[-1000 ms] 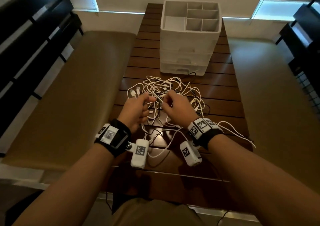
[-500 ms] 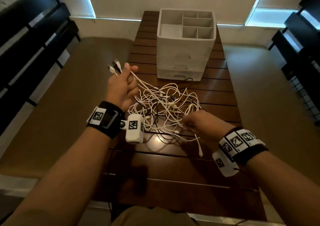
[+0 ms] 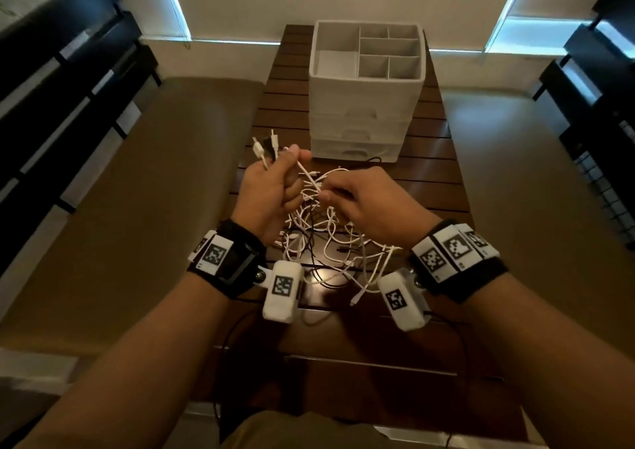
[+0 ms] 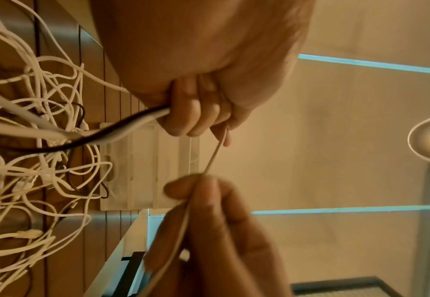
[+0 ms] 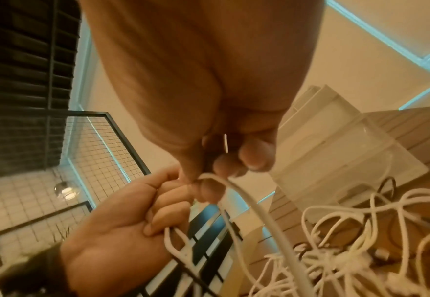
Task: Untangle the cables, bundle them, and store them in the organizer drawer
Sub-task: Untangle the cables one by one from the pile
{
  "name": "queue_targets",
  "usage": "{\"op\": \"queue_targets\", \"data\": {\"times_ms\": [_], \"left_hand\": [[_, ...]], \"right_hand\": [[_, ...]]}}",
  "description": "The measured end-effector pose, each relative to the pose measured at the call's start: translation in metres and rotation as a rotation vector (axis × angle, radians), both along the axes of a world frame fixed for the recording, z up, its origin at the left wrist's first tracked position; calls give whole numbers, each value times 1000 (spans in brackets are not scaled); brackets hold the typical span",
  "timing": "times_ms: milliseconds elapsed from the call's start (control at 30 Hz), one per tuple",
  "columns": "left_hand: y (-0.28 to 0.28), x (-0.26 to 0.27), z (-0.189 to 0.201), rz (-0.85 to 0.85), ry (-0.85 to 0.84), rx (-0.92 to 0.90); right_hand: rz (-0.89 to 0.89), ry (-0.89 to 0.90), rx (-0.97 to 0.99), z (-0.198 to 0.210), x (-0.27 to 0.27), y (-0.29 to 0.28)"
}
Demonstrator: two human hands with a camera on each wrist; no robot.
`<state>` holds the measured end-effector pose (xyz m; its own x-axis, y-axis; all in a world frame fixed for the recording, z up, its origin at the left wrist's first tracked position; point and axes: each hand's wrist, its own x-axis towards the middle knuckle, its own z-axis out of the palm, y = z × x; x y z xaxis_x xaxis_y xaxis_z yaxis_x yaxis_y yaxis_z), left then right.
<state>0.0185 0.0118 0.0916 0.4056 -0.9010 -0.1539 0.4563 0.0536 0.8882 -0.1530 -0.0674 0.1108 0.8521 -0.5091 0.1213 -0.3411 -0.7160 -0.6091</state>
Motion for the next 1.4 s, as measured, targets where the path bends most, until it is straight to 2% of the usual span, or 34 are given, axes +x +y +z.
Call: {"op": "queue_targets", "data": {"times_ms": [100, 267, 367, 433, 533, 567, 600, 733, 867, 967, 1100, 1167, 1333, 1400], "left_hand": [[-4, 21, 0, 59, 83, -19], [-13, 39, 2, 133, 60, -26], [-14, 41, 3, 126, 4, -12], [-8, 31, 3, 53, -69, 27], [3, 2, -4, -133, -202, 101], [6, -6, -7, -197, -235, 110], [8, -14, -9, -258, -250, 107], [11, -30, -9, -425, -267, 96], [15, -38, -9, -481, -243, 143], [15, -43, -12, -506, -239, 165], [15, -46, -13, -503, -265, 178], [15, -47, -12, -510, -278, 201], [13, -51, -15, -527, -384, 255], [13, -51, -17, -539, -389, 255]], "right_hand": [[17, 211, -34, -8, -15, -9], [-152, 710, -129, -31, -40, -26], [-243, 827, -135, -38, -52, -32], [-284, 670, -109, -35, -49, -35], [-377, 104, -75, -8, -28, -30], [-393, -14, -25, 3, -20, -26], [-375, -63, 75, 13, -13, -23], [-183, 21, 498, 23, 4, -12], [-171, -200, 850, 21, 9, -15], [-118, -272, 1023, 24, 11, -21], [-142, -353, 1064, 28, 8, -24], [-131, -332, 1028, 30, 4, -22], [1, 44, 476, 37, 8, -17], [-22, 18, 398, 35, 13, -16]]}}
